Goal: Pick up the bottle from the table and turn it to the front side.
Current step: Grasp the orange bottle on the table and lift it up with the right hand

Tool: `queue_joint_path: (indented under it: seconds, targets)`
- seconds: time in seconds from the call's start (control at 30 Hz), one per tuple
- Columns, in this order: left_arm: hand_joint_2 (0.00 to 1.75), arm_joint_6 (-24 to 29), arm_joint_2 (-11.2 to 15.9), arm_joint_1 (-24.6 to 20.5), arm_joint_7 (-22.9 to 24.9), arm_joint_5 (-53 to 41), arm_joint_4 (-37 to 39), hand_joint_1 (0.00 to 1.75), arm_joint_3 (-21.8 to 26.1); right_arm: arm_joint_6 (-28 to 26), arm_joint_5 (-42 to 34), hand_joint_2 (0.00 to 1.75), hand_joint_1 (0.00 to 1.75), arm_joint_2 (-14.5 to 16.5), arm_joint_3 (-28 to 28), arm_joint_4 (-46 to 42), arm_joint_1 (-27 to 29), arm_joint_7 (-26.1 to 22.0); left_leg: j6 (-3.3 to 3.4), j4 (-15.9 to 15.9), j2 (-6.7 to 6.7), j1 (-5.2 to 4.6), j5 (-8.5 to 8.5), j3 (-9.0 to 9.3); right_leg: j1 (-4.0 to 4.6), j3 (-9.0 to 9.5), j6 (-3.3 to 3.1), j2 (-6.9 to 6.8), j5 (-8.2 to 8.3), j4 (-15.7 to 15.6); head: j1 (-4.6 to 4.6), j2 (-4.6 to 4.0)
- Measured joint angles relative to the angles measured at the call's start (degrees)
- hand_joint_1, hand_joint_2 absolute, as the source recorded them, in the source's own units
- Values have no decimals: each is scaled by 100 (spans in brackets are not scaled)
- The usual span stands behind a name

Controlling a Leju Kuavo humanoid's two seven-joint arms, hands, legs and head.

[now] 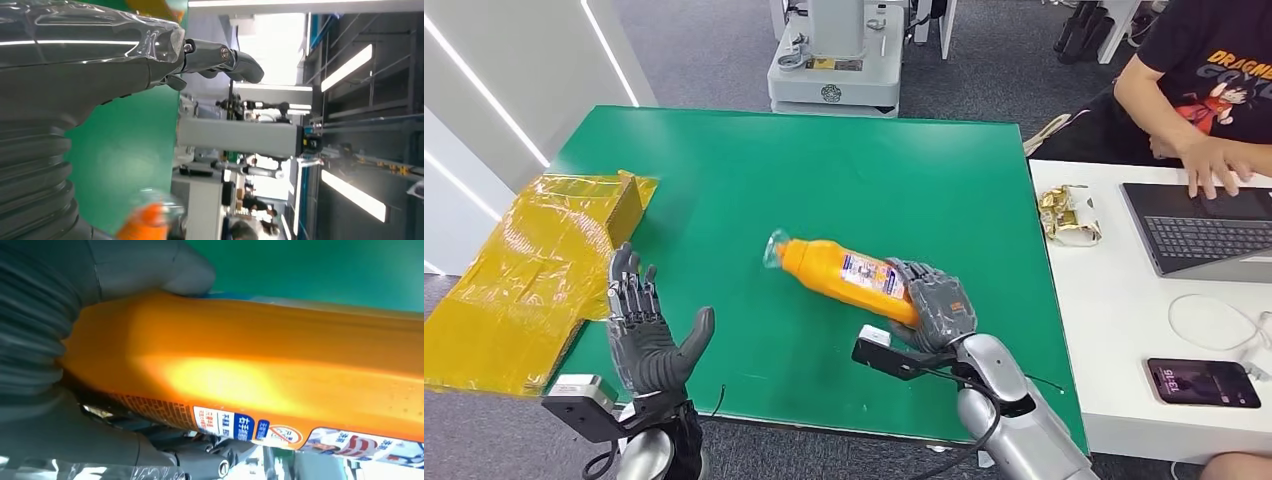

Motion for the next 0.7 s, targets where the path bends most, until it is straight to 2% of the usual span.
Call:
queue_joint_path:
  seconds: [0.1,0.4,0.5,0.7]
  targets:
    - [175,-204,-1,-79,122,47,79,0,-82,-592,-177,175,175,191,-208,-145,196,-235,0,-1,-1,0,0,-1,0,0,0,-1,-1,-1,1,0]
    - [175,-349,12,-345,347,6,458,0,-341,-1491,-545,175,175,425,-456,-413,663,-773,4,2,-5,-1,2,-3,-1,2,0,-6,1,-1,0,0]
    - [175,-583,57,-494,435,43,653,0,-468,-1512,-639,175,175,474,-472,-477,731,-923,4,2,-3,-1,2,-3,-1,2,0,-3,1,-1,1,0]
    - [175,-1407,112,-721,664,73,855,0,-777,-1442,-935,175,175,507,-468,-494,749,-1206,4,2,-3,-1,3,-3,0,2,0,-3,1,-1,1,0]
